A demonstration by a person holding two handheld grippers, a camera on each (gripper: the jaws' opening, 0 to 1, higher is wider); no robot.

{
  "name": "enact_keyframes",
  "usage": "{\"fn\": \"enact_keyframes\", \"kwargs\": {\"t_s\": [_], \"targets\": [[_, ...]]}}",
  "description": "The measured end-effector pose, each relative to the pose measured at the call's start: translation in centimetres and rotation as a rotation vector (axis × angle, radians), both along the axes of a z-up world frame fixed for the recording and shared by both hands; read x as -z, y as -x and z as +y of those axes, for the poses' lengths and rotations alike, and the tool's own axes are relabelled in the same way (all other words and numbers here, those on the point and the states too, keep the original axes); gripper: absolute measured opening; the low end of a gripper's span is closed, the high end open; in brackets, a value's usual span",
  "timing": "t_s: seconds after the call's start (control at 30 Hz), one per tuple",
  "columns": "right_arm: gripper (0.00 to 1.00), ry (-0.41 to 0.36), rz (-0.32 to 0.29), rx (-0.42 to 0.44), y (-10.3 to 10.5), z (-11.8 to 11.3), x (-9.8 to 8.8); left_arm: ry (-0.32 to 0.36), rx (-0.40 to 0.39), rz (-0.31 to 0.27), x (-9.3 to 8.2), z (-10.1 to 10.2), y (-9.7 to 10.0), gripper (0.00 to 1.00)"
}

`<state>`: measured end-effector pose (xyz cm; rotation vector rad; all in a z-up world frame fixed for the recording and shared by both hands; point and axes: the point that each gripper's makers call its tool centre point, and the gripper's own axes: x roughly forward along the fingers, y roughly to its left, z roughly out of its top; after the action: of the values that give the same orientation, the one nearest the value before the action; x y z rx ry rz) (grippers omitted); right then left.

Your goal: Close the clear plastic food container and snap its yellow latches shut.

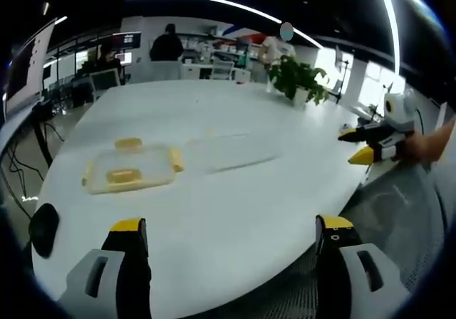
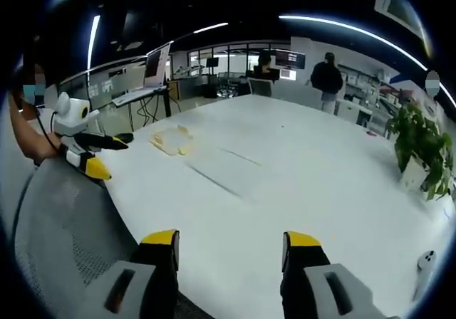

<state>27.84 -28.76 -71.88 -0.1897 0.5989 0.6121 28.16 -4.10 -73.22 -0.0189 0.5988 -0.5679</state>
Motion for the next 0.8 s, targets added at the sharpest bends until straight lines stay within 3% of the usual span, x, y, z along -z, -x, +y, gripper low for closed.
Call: {"fn": "enact_keyframes", "kwargs": {"t_s": [0.8], "targets": [[0.57, 0.036, 0.0, -0.028, 0.09, 0.1, 0.21, -0.018, 0.03, 0.02, 0.24, -0.21, 0.29, 0.97]]}}
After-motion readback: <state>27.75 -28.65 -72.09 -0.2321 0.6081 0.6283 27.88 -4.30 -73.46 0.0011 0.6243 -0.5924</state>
